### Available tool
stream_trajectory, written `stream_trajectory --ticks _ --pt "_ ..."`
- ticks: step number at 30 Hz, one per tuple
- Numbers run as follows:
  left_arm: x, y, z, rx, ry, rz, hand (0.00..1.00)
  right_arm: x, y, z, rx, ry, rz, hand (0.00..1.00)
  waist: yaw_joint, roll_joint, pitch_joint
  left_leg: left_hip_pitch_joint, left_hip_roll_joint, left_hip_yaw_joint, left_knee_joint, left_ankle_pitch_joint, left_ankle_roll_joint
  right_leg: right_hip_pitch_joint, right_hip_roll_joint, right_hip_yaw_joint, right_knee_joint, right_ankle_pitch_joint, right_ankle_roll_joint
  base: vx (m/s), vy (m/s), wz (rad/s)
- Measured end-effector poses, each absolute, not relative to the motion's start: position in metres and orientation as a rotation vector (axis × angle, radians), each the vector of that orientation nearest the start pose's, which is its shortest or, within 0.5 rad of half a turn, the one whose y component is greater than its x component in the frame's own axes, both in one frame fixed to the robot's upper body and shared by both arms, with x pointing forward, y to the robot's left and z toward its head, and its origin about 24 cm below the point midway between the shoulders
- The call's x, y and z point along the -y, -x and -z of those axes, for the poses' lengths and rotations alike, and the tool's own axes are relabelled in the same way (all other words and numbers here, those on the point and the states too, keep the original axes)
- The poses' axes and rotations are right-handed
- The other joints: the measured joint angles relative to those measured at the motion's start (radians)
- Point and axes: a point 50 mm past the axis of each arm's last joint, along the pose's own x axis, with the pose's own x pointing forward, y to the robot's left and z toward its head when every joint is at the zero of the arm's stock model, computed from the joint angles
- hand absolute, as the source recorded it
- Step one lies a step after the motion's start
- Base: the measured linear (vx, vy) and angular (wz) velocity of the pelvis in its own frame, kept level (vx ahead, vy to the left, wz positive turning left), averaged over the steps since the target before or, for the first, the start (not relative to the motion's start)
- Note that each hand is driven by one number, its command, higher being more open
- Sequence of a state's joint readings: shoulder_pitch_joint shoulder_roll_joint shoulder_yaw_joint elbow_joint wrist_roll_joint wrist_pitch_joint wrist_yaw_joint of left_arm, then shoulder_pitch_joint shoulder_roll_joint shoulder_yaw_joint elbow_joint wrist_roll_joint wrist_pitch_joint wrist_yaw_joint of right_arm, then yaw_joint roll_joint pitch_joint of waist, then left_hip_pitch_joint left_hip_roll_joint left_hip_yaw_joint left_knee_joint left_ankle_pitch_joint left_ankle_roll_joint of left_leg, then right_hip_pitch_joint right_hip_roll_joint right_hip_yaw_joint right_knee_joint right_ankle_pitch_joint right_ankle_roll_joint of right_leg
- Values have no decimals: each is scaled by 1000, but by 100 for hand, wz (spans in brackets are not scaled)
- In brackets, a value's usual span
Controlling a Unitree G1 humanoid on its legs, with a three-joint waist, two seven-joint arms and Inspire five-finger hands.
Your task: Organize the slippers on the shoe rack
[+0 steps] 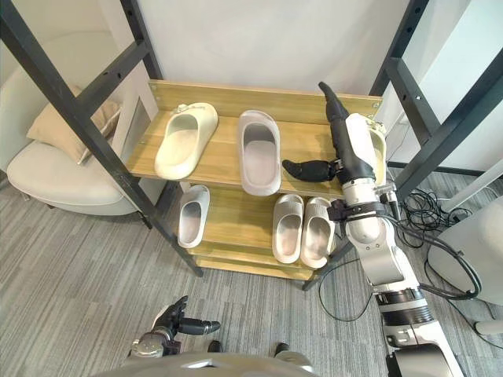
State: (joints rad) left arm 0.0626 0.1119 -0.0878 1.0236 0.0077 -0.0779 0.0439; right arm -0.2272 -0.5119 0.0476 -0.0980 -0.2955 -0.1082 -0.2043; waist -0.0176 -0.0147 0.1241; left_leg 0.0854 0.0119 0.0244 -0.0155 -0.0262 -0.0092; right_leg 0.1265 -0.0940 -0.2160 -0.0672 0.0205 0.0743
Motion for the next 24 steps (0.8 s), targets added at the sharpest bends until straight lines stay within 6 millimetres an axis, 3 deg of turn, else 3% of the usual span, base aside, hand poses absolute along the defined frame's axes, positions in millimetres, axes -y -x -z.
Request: stream_trajectory --ticks 5,13,24 --pt "-184 -114 155 -1007 -165 -19 100 203 -277 -172 586 758 157 100 1 0 0 3 0 1 0 0 0 0 -2 1 6 -1 0 0 0 0" --pt "-184 -114 155 -1006 -165 -18 100 199 -279 -180 626 737 158 100 6 2 -1 3 -2 0 1 1 0 -1 -2 0 10 -2 -2 0 0 0" --pt "-184 -115 154 -1004 -152 -26 100 197 -301 -145 455 757 89 100 13 1 -1 -14 -5 -13 1 2 2 -5 -2 -12 3 -1 -1 0 0 2"
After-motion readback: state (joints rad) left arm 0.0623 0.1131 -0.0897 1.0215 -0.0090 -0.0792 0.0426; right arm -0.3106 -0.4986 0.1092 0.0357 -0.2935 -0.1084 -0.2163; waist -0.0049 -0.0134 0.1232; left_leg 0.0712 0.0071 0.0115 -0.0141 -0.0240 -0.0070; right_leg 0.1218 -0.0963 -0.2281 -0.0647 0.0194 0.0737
